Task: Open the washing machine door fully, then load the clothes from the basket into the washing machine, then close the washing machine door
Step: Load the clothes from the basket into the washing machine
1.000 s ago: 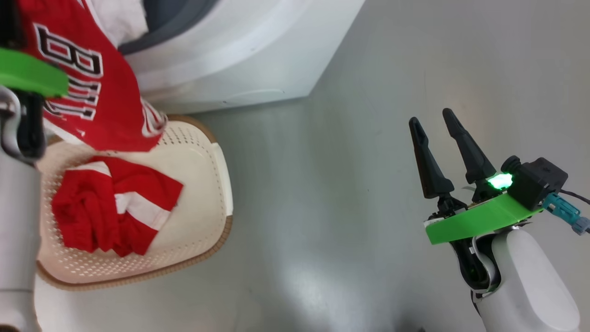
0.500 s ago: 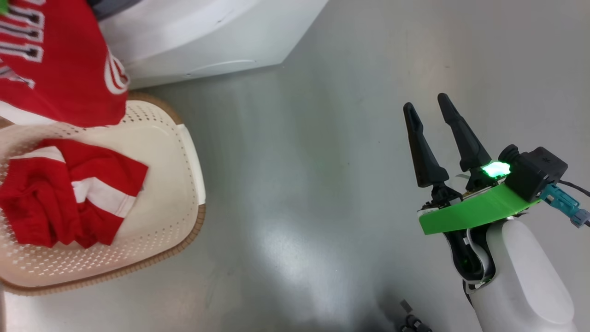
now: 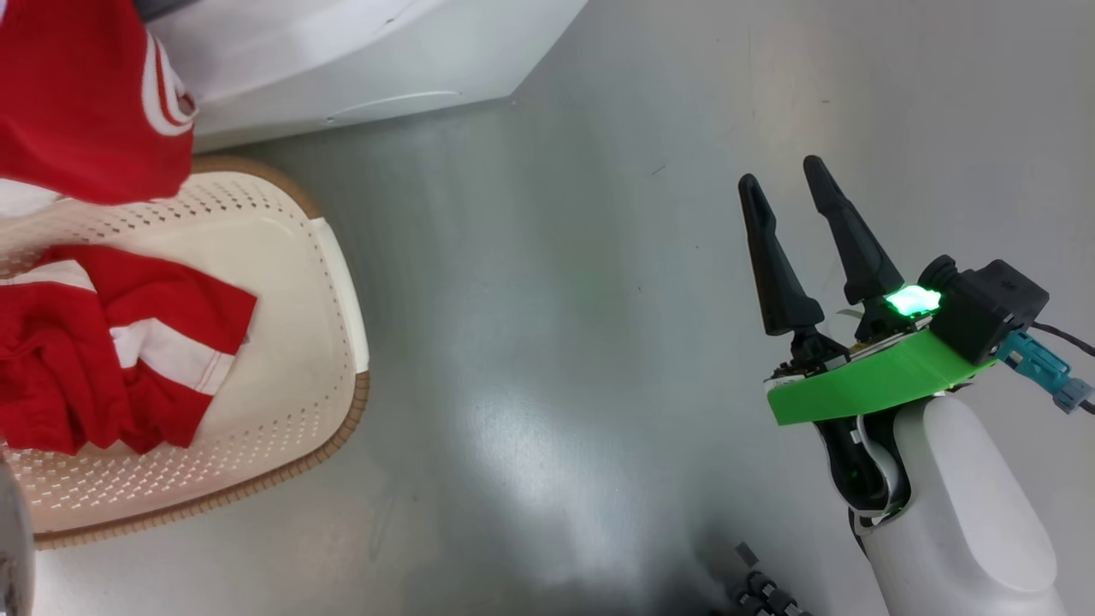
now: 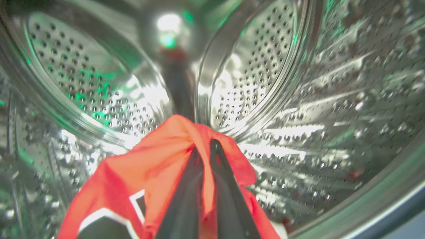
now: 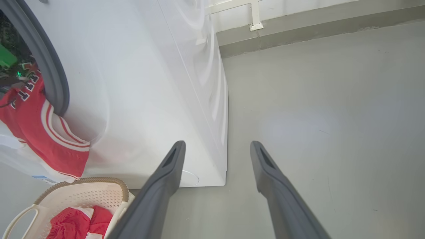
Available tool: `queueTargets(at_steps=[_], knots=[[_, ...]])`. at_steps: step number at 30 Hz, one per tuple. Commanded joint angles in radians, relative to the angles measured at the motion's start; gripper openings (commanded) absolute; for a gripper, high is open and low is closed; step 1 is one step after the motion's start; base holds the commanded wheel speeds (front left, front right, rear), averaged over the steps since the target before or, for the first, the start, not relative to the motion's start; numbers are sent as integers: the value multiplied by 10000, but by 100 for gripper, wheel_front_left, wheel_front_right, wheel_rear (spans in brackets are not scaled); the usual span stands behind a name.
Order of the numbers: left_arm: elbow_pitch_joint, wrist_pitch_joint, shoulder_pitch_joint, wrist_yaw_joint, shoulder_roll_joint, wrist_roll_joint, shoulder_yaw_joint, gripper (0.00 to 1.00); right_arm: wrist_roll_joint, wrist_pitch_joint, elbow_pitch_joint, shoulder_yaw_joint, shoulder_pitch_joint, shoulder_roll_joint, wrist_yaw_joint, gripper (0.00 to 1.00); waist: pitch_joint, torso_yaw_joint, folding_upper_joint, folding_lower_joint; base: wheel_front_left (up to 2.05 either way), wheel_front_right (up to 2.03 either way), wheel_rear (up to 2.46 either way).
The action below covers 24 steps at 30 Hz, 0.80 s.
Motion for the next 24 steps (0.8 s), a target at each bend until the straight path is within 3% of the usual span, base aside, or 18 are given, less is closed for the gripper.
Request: queueTargets(at_steps=[1,10,24], knots=[[177,-24,152,48,378,93,55,100,-71,-48,-151,189,152,65,16,100,-46,30,0,0,0,0,0],[1017,-43,-40,-84,212,52,-124,100,-40,-48,-150,216,110,-1,16,100,-153,206,0,0,0,0,0],[1,-48,1027,-177,201,239,-131,100,20,-48,-36,290,79,-138,16,100,-565,561,0,0,0,0,0]])
